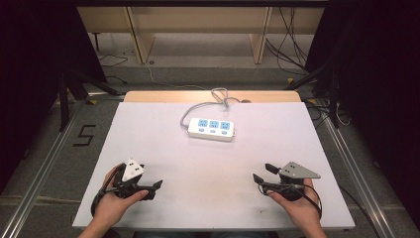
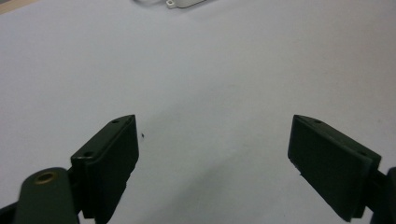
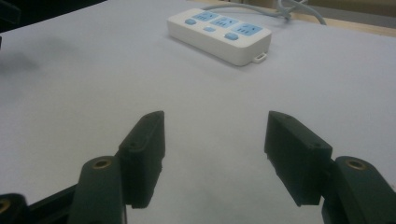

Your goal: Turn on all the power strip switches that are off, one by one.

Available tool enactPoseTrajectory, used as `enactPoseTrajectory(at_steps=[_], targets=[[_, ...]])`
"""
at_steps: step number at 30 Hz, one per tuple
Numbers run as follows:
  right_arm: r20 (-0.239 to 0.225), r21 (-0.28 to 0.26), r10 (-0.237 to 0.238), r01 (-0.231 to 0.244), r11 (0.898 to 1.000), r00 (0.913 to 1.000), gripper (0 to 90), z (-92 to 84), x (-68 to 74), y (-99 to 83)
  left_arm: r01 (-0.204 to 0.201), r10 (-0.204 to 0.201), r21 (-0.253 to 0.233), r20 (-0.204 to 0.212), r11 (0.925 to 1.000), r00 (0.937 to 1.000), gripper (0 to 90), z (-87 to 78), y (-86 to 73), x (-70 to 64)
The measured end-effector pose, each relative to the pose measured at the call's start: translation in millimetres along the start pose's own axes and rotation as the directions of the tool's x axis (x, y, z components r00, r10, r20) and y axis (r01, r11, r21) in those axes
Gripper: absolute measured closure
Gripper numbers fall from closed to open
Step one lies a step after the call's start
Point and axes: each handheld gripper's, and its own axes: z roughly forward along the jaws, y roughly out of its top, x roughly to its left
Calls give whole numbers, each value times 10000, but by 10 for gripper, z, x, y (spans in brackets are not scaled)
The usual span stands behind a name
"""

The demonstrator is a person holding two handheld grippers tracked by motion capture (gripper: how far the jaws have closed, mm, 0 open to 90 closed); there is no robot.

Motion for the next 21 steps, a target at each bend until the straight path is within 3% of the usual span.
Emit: enactPoseTrajectory(at_steps=[2,7,12,21], targets=[[8,14,-118,118,9999,9999,426,1,13,15,-62,62,88,19,9999,10000,162,3,-2,5],[-5,331,-789,789,9963,9969,658,11,67,86,151,-153,158,149,9998,9998,160,7,-22,38],[257,630,-1526,1508,9866,9879,891,76,99,223,116,-117,76,168,9999,9998,162,6,-10,27],[449,954,-1406,1358,9861,9891,900,300,110,506,89,-90,67,163,9999,9998,163,1,-11,22]])
